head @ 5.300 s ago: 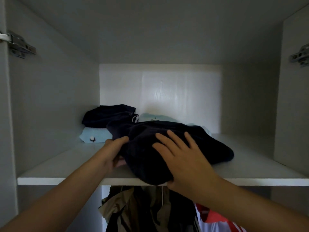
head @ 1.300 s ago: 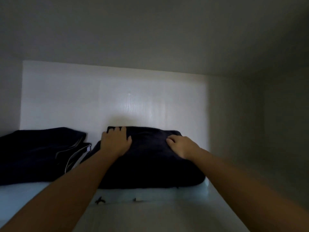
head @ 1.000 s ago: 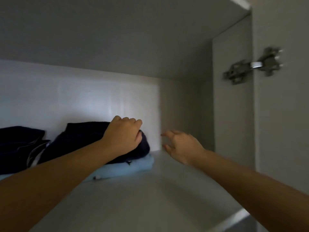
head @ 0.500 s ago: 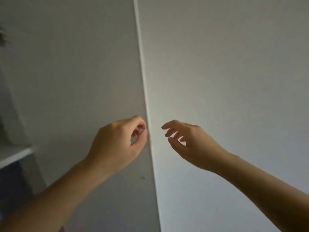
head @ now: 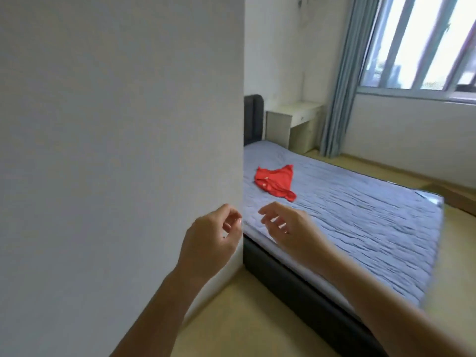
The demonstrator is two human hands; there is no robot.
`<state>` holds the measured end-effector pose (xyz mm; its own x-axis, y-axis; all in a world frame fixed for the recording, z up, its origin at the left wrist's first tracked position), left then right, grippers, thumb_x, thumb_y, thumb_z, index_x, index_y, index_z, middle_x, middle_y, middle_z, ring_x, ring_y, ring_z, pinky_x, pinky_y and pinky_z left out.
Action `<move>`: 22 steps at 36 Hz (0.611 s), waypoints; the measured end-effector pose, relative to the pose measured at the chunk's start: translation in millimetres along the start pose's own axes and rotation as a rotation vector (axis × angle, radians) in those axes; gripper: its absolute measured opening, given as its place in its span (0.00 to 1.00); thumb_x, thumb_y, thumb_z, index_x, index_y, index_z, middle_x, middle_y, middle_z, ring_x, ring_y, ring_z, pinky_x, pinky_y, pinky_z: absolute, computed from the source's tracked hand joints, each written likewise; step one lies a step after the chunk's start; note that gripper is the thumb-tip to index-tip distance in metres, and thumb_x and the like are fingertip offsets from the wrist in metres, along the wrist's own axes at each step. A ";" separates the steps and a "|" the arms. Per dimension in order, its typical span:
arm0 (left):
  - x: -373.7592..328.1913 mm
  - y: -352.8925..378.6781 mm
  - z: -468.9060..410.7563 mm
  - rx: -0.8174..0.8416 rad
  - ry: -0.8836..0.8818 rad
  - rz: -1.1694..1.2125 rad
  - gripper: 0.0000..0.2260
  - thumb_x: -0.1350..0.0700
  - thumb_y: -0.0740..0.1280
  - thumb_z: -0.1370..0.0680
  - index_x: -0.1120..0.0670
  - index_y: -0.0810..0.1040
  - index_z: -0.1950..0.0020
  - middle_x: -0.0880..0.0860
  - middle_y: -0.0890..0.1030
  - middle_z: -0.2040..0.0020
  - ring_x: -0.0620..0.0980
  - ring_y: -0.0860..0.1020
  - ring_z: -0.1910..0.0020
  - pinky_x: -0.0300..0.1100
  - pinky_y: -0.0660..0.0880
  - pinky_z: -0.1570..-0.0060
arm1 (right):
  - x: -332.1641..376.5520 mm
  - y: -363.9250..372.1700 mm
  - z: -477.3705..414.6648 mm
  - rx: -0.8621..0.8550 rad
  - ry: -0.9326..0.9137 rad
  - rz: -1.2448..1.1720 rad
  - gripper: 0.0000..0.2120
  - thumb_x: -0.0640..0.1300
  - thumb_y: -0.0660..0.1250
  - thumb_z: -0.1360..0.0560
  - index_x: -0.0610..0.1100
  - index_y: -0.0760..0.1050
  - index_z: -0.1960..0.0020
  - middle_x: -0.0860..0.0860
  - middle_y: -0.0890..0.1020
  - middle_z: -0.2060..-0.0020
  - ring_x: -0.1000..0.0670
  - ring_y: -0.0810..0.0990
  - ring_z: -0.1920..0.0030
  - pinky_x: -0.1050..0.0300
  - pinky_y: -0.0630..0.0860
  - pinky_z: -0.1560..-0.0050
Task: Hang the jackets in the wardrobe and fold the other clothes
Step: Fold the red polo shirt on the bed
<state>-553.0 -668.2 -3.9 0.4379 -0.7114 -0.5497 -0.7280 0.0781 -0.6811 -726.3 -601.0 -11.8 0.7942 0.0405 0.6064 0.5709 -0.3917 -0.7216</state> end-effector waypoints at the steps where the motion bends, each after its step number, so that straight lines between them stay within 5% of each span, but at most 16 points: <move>1: 2.3 23.0 -20.3 0.035 0.014 0.025 0.03 0.52 0.64 0.22 0.48 0.77 0.53 0.42 0.80 0.61 0.40 0.79 0.62 0.36 0.78 0.60 | -22.3 -5.9 -12.7 -0.011 0.037 0.029 0.12 0.40 0.62 0.24 0.52 0.76 0.44 0.58 0.81 0.56 0.57 0.79 0.57 0.56 0.78 0.55; 10: 41.3 214.3 -229.6 0.367 0.014 0.061 0.04 0.51 0.64 0.23 0.48 0.77 0.53 0.45 0.81 0.60 0.45 0.78 0.60 0.43 0.76 0.57 | -232.2 -56.1 -145.6 -0.045 0.376 0.191 0.11 0.44 0.62 0.23 0.52 0.76 0.42 0.60 0.78 0.55 0.55 0.78 0.56 0.55 0.76 0.52; 22: 115.0 448.6 -434.1 0.630 -0.108 -0.118 0.08 0.55 0.63 0.24 0.53 0.77 0.47 0.53 0.81 0.47 0.54 0.78 0.47 0.43 0.72 0.52 | -483.9 -75.5 -292.8 0.354 0.573 0.428 0.28 0.47 0.63 0.23 0.53 0.58 0.25 0.49 0.66 0.29 0.44 0.70 0.33 0.49 0.74 0.43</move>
<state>-1058.2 -1018.2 -162.7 0.5703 -0.6689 -0.4768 -0.2374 0.4215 -0.8752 -1214.7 -860.2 -152.8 0.7835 -0.5641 0.2605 0.3491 0.0528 -0.9356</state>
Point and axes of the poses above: each hand's wrist, its own z-axis away from the middle knuckle, its own y-axis out of the palm, x = y × z, the point moved 2 cm from there along -z, towards the middle knuckle
